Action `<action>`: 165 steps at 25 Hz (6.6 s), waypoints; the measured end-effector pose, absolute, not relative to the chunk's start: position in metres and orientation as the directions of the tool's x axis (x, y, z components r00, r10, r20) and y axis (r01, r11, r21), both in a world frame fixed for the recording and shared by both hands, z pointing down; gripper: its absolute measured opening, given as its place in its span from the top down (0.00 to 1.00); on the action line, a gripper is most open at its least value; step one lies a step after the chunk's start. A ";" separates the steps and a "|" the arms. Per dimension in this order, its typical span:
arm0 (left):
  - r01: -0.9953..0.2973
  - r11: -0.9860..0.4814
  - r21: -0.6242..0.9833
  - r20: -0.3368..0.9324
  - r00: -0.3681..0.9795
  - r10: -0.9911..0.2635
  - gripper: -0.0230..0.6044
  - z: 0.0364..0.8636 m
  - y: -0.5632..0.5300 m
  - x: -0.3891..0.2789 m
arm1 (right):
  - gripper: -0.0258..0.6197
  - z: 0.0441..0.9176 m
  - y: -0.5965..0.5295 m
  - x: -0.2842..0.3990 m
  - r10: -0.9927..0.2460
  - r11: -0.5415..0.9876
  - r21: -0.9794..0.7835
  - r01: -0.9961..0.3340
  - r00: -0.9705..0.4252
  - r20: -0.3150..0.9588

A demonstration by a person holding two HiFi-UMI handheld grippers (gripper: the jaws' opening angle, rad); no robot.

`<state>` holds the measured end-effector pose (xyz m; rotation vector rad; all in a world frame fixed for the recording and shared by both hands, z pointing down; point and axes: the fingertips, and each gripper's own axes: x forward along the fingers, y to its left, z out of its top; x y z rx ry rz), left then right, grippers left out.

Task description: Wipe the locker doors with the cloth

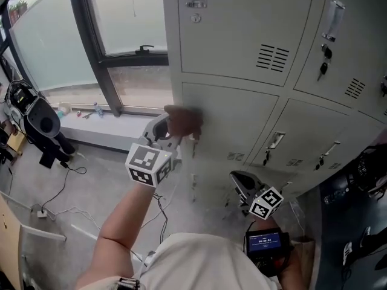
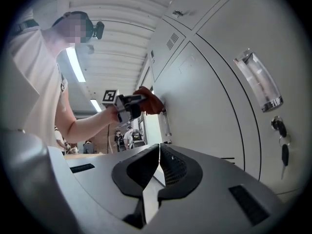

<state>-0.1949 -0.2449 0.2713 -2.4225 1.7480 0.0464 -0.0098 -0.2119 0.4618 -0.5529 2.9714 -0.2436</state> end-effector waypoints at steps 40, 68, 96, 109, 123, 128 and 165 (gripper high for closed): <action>-0.947 -0.214 -0.239 -0.176 0.259 -0.950 0.85 0.267 -0.296 -0.094 | 0.93 0.465 -0.190 0.037 -0.538 0.826 -0.249 -0.505 -0.839 -0.082; -0.862 -0.347 -0.370 -0.181 0.433 -0.883 0.85 0.257 -0.317 0.034 | 0.93 0.462 -0.197 0.074 -0.619 0.773 -0.241 -0.588 -0.782 -0.078; -0.939 0.051 -0.341 -0.106 -0.015 -0.994 0.85 0.329 -0.277 -0.206 | 0.93 0.483 -0.173 0.002 -0.505 0.834 -0.275 -0.478 -0.862 -0.035; -0.726 -0.256 -0.638 -0.071 0.387 -0.919 0.85 0.357 -0.310 0.020 | 0.93 0.493 -0.168 0.054 -0.589 0.775 -0.289 -0.562 -0.808 -0.010; -0.802 -0.289 -0.522 0.030 0.322 -0.946 0.85 0.379 -0.305 -0.016 | 0.93 0.490 -0.174 0.061 -0.582 0.782 -0.293 -0.551 -0.813 -0.024; -0.890 -0.161 -0.426 0.045 0.158 -0.986 0.85 0.381 -0.293 -0.113 | 0.93 0.491 -0.173 0.030 -0.519 0.821 -0.295 -0.490 -0.854 -0.025; -0.814 -0.401 -0.420 0.069 0.411 -0.909 0.85 0.442 -0.314 0.069 | 0.93 0.511 -0.168 0.105 -0.655 0.707 -0.344 -0.617 -0.755 0.007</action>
